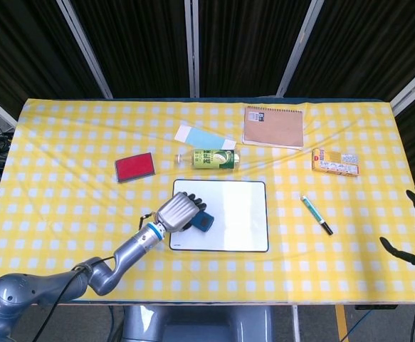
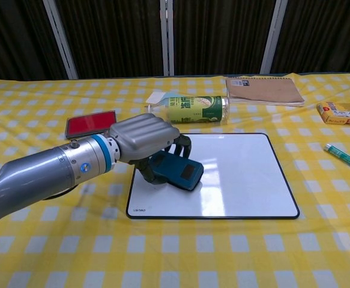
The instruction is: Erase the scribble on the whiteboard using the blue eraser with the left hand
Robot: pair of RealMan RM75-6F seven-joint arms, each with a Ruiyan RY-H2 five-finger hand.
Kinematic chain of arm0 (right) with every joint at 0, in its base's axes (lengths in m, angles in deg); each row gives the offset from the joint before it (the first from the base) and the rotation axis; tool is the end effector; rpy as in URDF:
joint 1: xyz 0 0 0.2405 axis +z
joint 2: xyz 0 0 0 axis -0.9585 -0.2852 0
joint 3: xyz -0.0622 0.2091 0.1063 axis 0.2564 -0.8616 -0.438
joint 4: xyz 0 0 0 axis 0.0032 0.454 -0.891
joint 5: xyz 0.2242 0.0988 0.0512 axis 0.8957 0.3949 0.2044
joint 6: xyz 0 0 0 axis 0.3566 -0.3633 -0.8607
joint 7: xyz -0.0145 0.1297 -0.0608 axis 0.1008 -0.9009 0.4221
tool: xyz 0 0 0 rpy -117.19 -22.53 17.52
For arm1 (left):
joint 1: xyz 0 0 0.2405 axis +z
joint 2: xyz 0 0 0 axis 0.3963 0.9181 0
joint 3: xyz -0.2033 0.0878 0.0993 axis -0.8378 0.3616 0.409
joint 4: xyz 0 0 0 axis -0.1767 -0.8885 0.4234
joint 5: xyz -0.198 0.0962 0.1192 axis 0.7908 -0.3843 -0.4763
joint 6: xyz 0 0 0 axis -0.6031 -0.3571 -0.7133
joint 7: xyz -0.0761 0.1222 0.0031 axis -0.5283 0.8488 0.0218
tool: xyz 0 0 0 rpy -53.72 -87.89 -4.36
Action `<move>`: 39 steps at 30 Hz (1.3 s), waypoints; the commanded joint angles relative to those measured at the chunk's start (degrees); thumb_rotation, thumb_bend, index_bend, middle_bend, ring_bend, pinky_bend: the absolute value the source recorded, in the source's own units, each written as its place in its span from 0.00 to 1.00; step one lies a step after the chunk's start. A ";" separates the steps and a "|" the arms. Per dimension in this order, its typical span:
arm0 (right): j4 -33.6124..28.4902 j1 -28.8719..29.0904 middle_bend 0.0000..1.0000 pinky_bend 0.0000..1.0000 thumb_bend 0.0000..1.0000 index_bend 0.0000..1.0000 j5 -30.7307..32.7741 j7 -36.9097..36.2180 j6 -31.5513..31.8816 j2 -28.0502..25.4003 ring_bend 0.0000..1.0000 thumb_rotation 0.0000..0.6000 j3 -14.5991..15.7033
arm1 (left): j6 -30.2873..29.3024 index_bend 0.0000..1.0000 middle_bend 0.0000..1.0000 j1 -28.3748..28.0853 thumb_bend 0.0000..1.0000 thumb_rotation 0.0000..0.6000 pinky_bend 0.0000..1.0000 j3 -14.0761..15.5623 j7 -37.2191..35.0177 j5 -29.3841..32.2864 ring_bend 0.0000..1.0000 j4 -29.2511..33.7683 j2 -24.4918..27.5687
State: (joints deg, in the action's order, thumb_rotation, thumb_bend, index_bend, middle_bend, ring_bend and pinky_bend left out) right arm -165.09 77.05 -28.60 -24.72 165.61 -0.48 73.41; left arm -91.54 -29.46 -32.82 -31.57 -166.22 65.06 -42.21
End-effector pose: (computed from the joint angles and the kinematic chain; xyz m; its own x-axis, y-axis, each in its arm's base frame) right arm -0.3418 -0.2027 0.1559 0.1853 0.1418 0.9724 -0.9822 0.0587 0.1786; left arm -0.0830 0.3345 -0.1562 0.6652 0.0961 0.7404 0.5557 -0.7261 -0.4050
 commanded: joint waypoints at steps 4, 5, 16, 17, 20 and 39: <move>-0.07 -0.19 0.00 0.00 0.08 0.10 -0.23 -0.31 0.48 -0.17 0.00 1.00 -0.01 | 0.45 0.83 0.59 -0.75 0.51 1.00 0.53 0.07 1.88 -0.32 0.58 1.93 -2.06; -0.10 -0.24 0.00 0.00 0.08 0.10 -0.24 -0.40 0.58 -0.22 0.00 1.00 -0.03 | 0.40 0.83 0.59 -0.74 0.51 1.00 0.53 0.19 2.22 -0.42 0.58 2.39 -2.15; -0.40 -0.72 0.00 0.00 0.08 0.10 -0.45 -0.74 1.56 -0.64 0.00 1.00 -0.11 | -0.73 0.83 0.59 1.63 0.51 1.00 0.53 2.05 4.11 -0.23 0.58 7.43 0.87; -0.43 -0.72 0.00 0.00 0.08 0.10 -0.47 -0.69 1.57 -0.65 0.00 1.00 -0.11 | -0.93 0.83 0.59 1.80 0.51 1.00 0.53 2.24 4.18 -0.39 0.58 7.66 1.18; -0.56 -0.75 0.00 0.00 0.08 0.10 -0.64 -0.49 1.68 -0.62 0.00 1.00 -0.02 | -2.11 0.83 0.59 2.92 0.51 1.00 0.53 3.10 4.51 -0.84 0.58 8.60 2.62; -1.54 -0.43 0.00 0.00 0.08 0.10 -1.72 1.15 1.67 -0.30 0.00 1.00 0.50 | -10.80 0.76 0.53 12.08 0.50 1.00 0.50 -2.32 10.99 11.62 0.56 16.89 14.74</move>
State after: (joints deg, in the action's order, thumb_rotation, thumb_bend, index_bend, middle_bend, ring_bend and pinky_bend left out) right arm -166.62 76.60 -30.30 -23.58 167.30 -0.78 73.90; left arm -101.14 -18.78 -33.53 -22.76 -157.24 80.13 -29.01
